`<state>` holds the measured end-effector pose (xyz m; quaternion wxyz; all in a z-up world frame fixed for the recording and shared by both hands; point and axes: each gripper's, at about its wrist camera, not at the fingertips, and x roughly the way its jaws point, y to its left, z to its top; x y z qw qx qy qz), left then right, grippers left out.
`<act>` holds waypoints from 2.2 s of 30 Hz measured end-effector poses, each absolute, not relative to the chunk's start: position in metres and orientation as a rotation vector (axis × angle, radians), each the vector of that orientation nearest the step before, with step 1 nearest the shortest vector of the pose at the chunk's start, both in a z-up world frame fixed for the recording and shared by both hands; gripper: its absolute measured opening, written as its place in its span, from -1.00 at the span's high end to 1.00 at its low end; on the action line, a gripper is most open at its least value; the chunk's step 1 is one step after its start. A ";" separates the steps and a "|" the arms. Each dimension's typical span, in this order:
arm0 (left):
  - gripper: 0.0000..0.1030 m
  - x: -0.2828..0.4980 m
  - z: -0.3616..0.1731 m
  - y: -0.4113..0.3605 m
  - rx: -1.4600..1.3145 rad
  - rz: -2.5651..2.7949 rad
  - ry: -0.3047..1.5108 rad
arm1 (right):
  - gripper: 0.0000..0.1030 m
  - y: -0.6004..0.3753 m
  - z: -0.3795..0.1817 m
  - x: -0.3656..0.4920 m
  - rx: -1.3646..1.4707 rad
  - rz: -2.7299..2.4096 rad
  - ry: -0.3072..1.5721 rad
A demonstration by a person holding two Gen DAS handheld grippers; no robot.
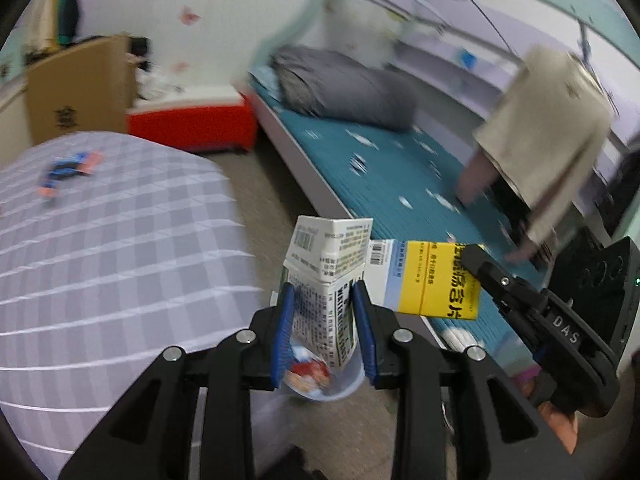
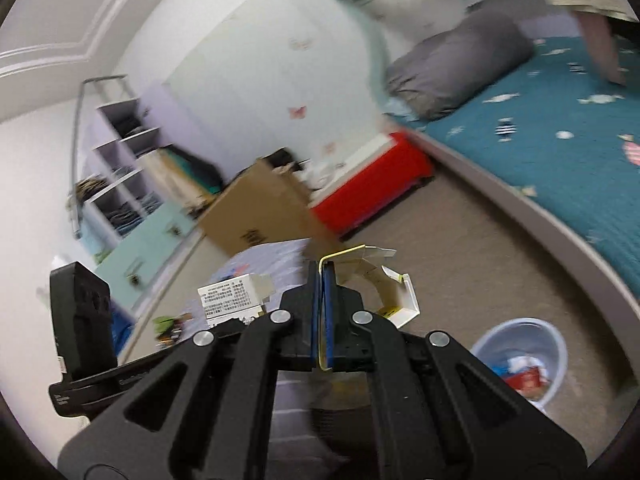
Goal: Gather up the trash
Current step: 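Carry both boxes over the blue bin and open both grippers to drop them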
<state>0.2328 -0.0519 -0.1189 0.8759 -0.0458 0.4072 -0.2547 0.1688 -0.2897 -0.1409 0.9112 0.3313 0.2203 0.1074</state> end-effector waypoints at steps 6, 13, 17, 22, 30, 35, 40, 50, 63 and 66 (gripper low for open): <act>0.44 0.242 -0.174 -0.128 -0.044 -0.644 0.986 | 0.95 -0.343 -0.186 0.152 0.698 0.075 0.494; 0.44 0.264 -0.244 -0.192 0.047 -0.677 1.133 | 0.95 -0.378 -0.237 0.153 0.725 -0.063 0.546; 0.40 0.272 -0.268 -0.213 0.092 -0.671 1.159 | 0.95 -0.386 -0.257 0.157 0.709 -0.131 0.567; -0.25 0.285 -0.286 -0.223 0.153 -0.631 1.158 | 0.95 -0.392 -0.274 0.165 0.727 -0.143 0.594; -0.34 0.308 -0.307 -0.198 0.119 -0.505 1.220 | 0.95 -0.383 -0.288 0.174 0.724 -0.132 0.640; -0.36 0.311 -0.308 -0.187 0.126 -0.460 1.211 | 0.95 -0.373 -0.296 0.181 0.719 -0.119 0.671; -0.44 0.311 -0.302 -0.183 0.146 -0.430 1.181 | 0.95 -0.364 -0.301 0.188 0.708 -0.112 0.700; -0.45 0.315 -0.304 -0.176 0.143 -0.394 1.189 | 0.92 -0.353 -0.323 0.216 0.722 -0.101 0.783; -0.45 0.306 -0.299 -0.173 0.133 -0.405 1.197 | -0.10 -0.347 -0.318 0.203 0.702 -0.126 0.803; -0.45 0.302 -0.290 -0.175 0.129 -0.423 1.181 | -0.10 -0.348 -0.304 0.196 0.691 -0.132 0.786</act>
